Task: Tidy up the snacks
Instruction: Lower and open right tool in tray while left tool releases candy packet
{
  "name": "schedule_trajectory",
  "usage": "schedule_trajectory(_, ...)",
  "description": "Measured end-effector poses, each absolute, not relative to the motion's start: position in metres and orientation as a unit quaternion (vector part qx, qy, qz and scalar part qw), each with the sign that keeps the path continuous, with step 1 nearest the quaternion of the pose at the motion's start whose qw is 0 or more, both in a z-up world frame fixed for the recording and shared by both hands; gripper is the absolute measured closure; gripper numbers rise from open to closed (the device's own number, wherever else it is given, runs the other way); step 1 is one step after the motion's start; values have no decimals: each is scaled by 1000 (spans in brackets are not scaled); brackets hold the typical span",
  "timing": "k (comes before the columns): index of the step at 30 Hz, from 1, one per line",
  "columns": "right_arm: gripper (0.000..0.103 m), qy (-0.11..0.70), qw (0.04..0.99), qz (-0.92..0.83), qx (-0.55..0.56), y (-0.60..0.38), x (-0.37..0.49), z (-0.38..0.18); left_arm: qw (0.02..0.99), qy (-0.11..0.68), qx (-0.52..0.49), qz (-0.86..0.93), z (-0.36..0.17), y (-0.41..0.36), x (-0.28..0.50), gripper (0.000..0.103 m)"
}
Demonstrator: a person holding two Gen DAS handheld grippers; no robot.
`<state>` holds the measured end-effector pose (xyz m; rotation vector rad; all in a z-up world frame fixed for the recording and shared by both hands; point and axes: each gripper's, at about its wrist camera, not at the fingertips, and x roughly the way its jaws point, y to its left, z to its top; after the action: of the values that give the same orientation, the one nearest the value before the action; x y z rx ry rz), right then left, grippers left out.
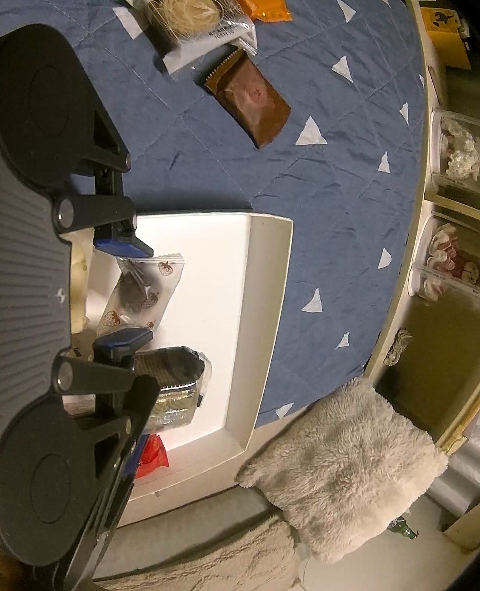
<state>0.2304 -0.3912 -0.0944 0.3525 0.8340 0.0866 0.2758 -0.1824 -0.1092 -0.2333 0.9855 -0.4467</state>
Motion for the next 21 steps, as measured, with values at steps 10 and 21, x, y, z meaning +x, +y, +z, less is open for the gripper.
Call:
schedule_trajectory(10,31,395,900,24,183,-397,226,-91,855,468,-89,-203,-108,-185,277,47)
schedule_trajectory(21,31,406,896,2,179,-401,210,-85,854,472,-74,-206,-105,-182,266,46)
